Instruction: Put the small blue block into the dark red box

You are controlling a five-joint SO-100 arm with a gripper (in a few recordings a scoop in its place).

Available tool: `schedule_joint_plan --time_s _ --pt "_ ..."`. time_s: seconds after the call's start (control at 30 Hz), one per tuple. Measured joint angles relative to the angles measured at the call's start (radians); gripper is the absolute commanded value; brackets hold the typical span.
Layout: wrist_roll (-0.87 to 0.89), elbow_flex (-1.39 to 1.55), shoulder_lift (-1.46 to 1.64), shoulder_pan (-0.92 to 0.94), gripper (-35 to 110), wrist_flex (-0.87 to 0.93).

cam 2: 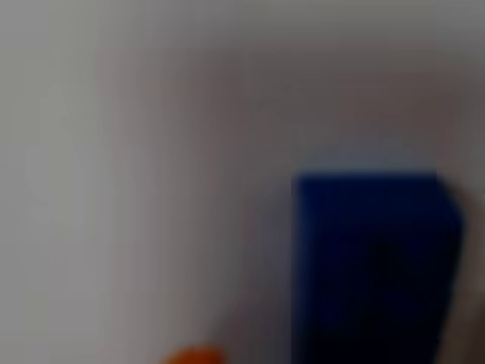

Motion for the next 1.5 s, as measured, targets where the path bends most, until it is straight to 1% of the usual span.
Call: schedule_joint_plan --time_s 0.17,0.4,0.5,0.73,0.9,1.0,1.1,1.23,1.4,1.5 --pt "0.0 0.0 -0.003 0.0 20 -0.028" --pt "-0.006 0.017 -0.021 0.002 1 -0.064" --pt "-0.025 0.028 -0.02 0.014 0 -0.106" --pt "-0.029 0.043 -0.02 0.025 0 -0.118" --pt "-0.021 0.034 -0.006 0.023 0 -0.032" --pt "-0.006 -0.009 0.043 0.017 1 0.084" --pt "-0.012 -0.035 0.138 0.023 1 0.221" --pt "-0.087 0.002 0.354 0.117 0 0.301" --pt "-0.247 0.166 0.739 0.336 0 0.359" --pt "-0.382 0.183 0.956 0.503 0 0.413"
